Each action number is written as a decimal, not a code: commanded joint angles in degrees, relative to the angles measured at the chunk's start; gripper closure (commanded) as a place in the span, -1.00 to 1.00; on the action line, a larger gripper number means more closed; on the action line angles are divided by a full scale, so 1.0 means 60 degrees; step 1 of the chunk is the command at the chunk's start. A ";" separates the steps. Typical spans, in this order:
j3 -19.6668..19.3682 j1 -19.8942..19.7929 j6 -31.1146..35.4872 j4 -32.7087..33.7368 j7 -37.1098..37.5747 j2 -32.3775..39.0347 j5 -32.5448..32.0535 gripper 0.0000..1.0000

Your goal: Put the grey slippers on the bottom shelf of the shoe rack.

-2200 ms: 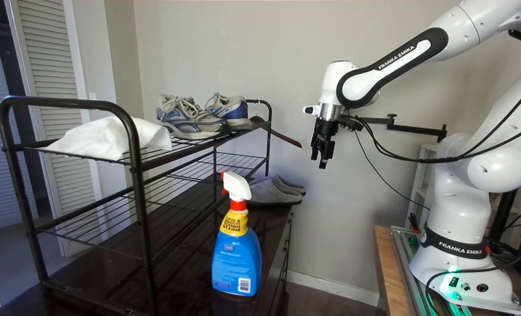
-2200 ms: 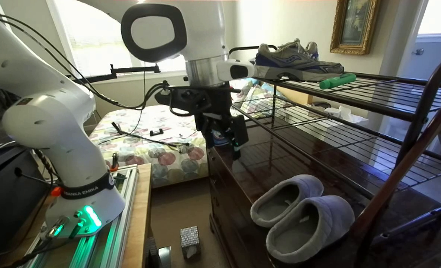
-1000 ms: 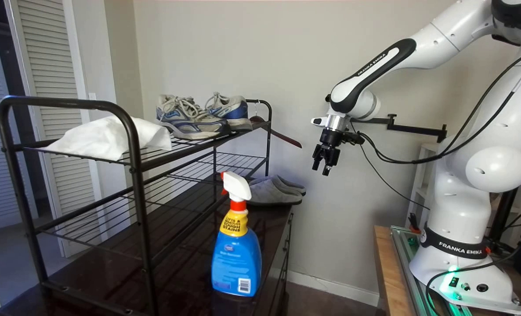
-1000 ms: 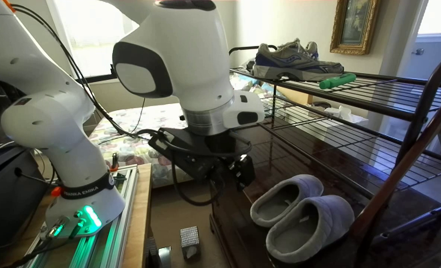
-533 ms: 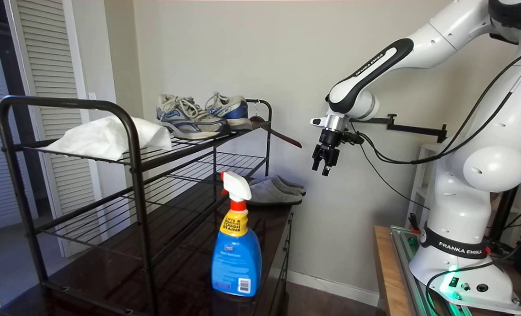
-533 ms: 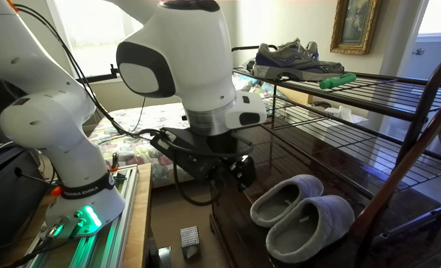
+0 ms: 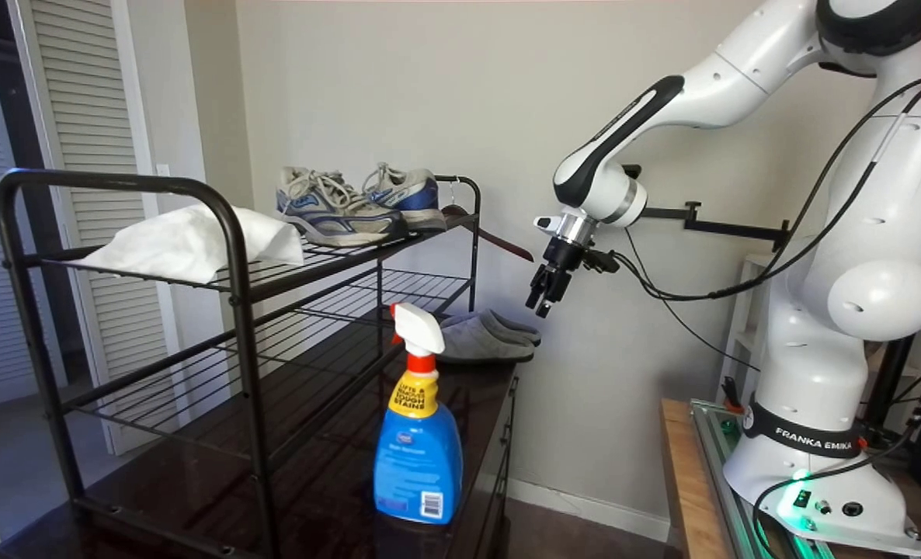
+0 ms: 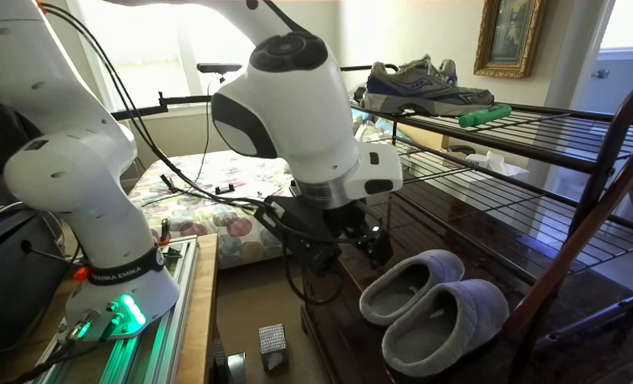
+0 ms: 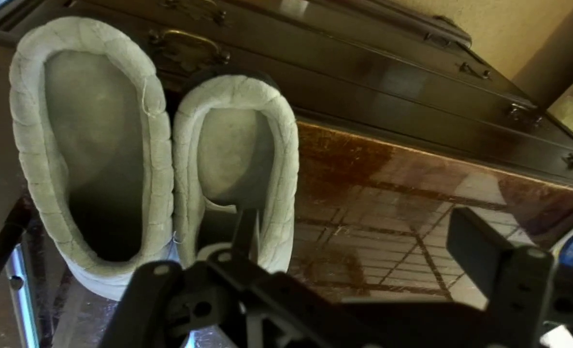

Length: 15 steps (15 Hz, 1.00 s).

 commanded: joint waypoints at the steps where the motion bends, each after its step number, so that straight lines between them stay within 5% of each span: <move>1: -0.0123 0.0384 0.0519 0.0902 -0.0782 0.1448 0.1240 -1.00; 6: 0.0009 0.0272 0.0901 0.1886 -0.1189 0.2786 0.1579 -1.00; 9: -0.0067 0.0004 -0.0279 0.2780 -0.1057 0.3630 0.1410 -1.00; 10: -0.0031 0.0192 0.0490 0.1988 -0.0900 0.2836 0.1244 -1.00; 11: 0.1092 -0.1001 0.0302 0.2186 -0.0691 0.2966 0.0943 -1.00; 15: 0.1363 -0.1424 -0.0032 0.2601 -0.1191 0.3380 0.1264 -1.00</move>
